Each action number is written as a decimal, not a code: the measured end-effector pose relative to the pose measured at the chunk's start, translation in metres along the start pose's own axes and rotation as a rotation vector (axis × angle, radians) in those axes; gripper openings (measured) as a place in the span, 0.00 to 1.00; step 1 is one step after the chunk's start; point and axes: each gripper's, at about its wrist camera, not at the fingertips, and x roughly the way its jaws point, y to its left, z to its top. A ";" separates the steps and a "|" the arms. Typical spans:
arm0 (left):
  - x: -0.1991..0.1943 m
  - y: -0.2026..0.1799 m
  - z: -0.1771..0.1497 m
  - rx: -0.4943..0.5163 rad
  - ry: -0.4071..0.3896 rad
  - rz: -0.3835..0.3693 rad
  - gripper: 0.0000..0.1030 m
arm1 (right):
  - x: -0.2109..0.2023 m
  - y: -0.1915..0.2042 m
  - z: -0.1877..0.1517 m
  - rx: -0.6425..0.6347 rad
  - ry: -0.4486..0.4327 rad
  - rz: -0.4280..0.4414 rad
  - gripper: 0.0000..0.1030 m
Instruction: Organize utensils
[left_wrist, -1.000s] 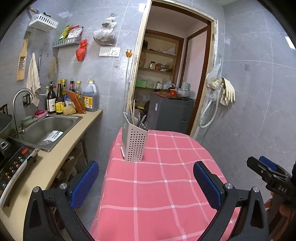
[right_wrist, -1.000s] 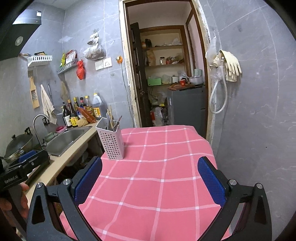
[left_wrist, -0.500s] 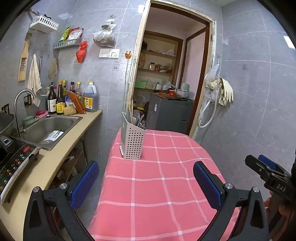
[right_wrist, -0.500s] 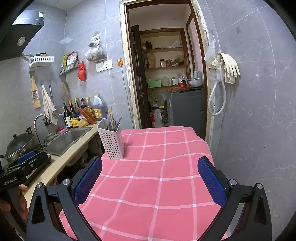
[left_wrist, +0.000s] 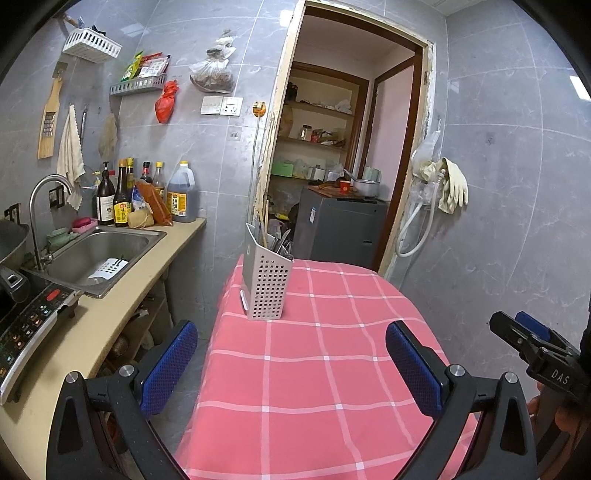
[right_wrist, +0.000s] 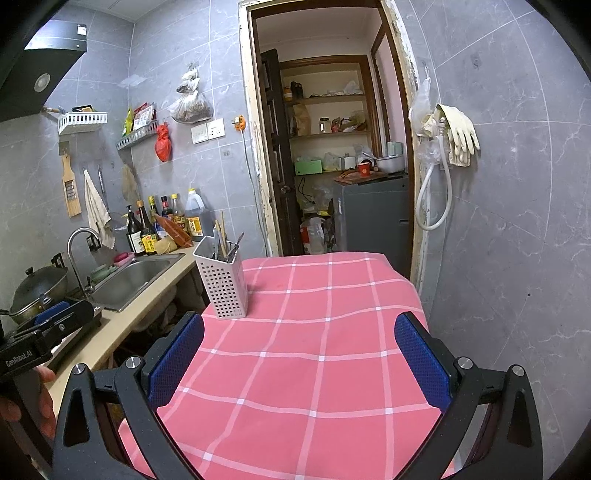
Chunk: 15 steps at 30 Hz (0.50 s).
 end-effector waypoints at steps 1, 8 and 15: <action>0.000 0.000 0.000 0.000 0.000 0.000 1.00 | 0.000 0.000 0.000 0.000 -0.001 0.001 0.98; 0.000 0.000 0.000 -0.002 0.001 0.001 1.00 | 0.000 0.000 0.001 -0.001 0.000 0.000 0.99; 0.001 0.002 0.001 -0.001 0.002 -0.001 1.00 | 0.000 0.001 0.000 0.000 0.001 0.000 0.98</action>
